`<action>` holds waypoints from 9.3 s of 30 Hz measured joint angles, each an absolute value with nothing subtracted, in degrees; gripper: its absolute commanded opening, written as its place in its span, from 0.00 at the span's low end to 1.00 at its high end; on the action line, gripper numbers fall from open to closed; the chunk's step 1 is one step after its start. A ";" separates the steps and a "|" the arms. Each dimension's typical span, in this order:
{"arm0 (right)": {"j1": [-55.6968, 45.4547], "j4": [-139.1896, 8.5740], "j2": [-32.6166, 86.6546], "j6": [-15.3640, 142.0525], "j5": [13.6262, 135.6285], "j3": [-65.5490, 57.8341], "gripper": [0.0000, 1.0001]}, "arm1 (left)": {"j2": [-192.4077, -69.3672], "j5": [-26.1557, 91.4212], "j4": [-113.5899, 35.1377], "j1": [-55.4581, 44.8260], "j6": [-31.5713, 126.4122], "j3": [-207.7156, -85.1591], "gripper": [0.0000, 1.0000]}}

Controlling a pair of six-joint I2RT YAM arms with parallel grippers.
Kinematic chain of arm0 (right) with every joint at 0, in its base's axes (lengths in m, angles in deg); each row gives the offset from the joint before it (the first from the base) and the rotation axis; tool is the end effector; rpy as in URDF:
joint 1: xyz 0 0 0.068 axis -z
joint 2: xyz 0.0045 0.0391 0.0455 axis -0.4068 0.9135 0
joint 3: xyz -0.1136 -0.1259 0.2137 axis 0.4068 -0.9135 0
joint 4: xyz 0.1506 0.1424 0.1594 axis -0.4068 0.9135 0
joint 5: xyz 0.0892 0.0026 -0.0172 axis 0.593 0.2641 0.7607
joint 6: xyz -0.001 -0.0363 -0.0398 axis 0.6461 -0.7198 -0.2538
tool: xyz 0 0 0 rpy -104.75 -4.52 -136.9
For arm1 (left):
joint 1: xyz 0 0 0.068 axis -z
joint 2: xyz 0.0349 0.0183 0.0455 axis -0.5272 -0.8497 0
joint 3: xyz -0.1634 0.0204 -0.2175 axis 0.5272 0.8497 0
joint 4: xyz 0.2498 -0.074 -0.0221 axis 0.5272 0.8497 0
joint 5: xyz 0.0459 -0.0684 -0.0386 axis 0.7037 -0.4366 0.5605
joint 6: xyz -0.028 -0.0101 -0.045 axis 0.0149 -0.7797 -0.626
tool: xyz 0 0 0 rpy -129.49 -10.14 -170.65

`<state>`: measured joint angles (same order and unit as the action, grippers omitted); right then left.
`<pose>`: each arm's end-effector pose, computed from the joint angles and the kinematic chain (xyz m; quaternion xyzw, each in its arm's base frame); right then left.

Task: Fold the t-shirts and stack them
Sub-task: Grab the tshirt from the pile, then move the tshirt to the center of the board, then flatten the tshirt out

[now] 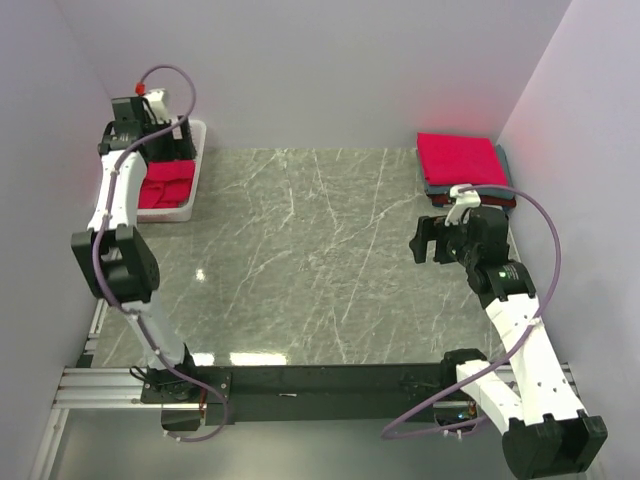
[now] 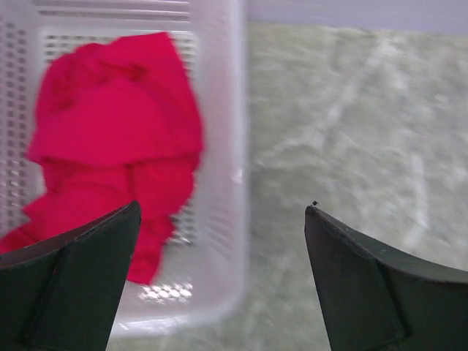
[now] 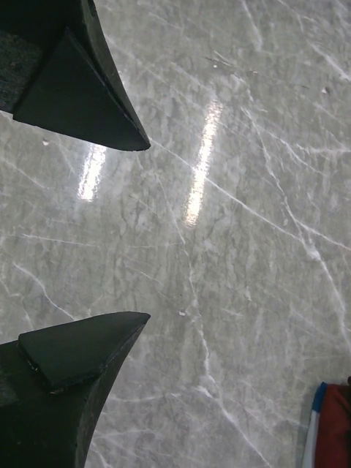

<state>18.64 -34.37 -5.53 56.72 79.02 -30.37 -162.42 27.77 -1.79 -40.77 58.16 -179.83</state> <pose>0.1813 0.0245 0.3179 -0.0907 0.8621 0.1149 0.4851 0.4265 0.0590 0.3551 -0.0247 0.8891 -0.0704 0.4517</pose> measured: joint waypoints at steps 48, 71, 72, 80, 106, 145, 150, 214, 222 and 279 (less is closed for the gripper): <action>21.42 -31.86 5.14 54.99 84.13 -22.28 0.94 | -177.30 21.98 0.09 -49.22 57.61 -207.67 0.01; 26.90 -31.97 2.62 55.62 87.19 -22.28 0.94 | -155.44 -0.86 -9.81 -25.33 38.64 -206.89 0.97; 27.08 -31.95 2.65 55.62 87.41 -22.28 0.94 | -154.48 -2.04 -9.99 -25.38 38.92 -205.16 0.99; 27.43 -30.24 3.87 53.76 89.86 -22.08 0.92 | -142.92 -12.03 -8.50 -36.61 45.07 -178.06 0.99; 21.48 -25.28 55.28 53.28 101.20 2.59 0.63 | -160.08 9.21 -5.05 -6.21 68.52 -154.89 0.87; 12.39 -24.69 81.11 60.80 108.44 26.18 0.00 | -156.82 9.72 6.12 -23.67 73.46 -157.90 0.01; 14.22 -24.19 80.33 61.44 108.74 28.71 0.00 | -161.54 10.17 8.04 -25.40 73.28 -166.62 0.00; 2.31 -27.60 79.52 60.72 81.84 50.09 0.63 | -147.97 3.20 3.72 -31.61 78.64 -140.99 0.76; 1.66 -40.25 84.78 69.50 78.67 50.68 0.63 | -149.65 1.98 2.30 -31.63 74.25 -141.27 0.76; 21.81 -29.06 52.20 66.92 96.64 9.56 0.49 | -211.14 8.25 -34.60 -14.58 31.12 -205.66 0.45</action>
<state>21.81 -29.06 52.20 66.92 96.64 9.56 -211.14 8.25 -34.60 -14.58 31.12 -205.66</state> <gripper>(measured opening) 0.499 0.490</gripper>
